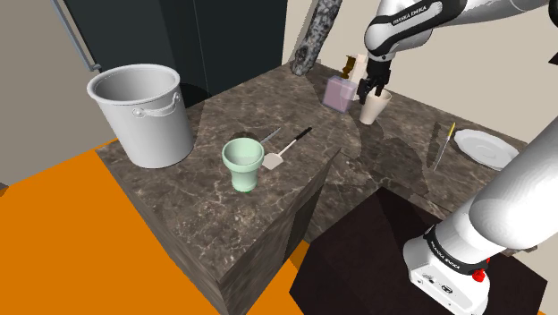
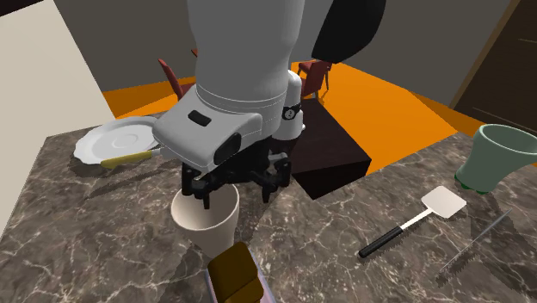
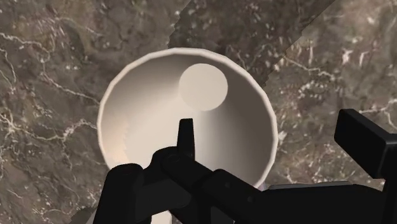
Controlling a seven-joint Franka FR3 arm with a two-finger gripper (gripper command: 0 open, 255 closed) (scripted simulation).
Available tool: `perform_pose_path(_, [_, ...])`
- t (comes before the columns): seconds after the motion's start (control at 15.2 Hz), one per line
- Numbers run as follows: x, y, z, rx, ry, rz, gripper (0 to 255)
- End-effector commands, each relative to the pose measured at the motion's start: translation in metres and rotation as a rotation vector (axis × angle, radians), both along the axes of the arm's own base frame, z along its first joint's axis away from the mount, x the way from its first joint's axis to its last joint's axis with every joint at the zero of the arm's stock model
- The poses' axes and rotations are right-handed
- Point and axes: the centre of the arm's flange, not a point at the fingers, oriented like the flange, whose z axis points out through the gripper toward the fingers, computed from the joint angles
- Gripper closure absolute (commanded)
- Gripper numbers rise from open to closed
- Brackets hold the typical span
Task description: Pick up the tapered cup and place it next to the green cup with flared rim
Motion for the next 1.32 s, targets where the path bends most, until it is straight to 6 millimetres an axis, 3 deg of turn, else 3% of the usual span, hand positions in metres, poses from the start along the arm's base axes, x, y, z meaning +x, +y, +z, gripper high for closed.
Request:
perform_pose_path(0.0, [0.000,0.000,0.000,0.000,0.000,0.000,0])
perform_pose_path(0.13, [0.000,0.000,0.000,0.000,0.000,0.000,0])
perform_pose_path(0.2, [0.000,0.000,0.000,0.000,0.000,0.000,255])
perform_pose_path(0.79, [0.000,0.000,0.000,0.000,0.000,0.000,255])
perform_pose_path(1.25, [0.000,0.000,0.037,0.000,0.000,0.000,255])
